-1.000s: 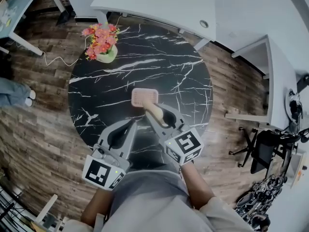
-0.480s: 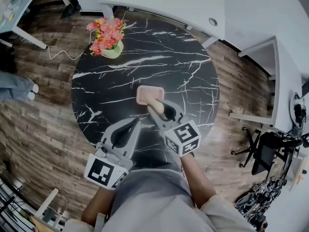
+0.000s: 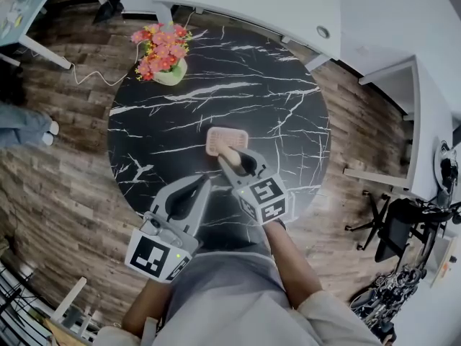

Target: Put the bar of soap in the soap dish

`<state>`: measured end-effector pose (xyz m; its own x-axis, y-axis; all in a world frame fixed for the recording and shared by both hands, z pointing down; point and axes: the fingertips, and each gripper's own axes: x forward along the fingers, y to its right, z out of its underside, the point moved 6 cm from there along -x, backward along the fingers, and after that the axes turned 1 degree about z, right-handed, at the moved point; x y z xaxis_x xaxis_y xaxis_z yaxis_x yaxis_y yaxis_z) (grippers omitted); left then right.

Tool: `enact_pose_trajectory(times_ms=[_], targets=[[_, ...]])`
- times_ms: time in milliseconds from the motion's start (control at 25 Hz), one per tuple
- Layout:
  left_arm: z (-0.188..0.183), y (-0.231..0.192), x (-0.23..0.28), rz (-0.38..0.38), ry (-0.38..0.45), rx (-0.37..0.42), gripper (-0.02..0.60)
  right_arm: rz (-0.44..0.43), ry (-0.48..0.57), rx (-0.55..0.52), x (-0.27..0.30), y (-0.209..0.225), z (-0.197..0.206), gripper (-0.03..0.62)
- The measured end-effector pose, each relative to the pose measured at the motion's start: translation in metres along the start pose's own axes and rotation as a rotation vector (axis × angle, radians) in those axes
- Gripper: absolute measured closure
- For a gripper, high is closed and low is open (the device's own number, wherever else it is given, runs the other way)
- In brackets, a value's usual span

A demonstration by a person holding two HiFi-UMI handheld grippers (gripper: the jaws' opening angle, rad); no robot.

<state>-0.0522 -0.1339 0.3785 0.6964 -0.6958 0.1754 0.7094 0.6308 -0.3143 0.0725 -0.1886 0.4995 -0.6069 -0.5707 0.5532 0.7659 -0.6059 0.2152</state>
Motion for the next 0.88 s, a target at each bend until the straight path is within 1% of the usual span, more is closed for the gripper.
enact_pose_trajectory(times_ms=[120,880], targets=[[0.002,0.0,0.0,0.001,-0.001,-0.003,0.578,0.004,-0.018,0.017,0.008,0.003,0.007,0.476],[0.003,-0.006,0.004,-0.004,-0.013,-0.018,0.578,-0.002,-0.078,0.058,0.034,0.011,0.015,0.476]])
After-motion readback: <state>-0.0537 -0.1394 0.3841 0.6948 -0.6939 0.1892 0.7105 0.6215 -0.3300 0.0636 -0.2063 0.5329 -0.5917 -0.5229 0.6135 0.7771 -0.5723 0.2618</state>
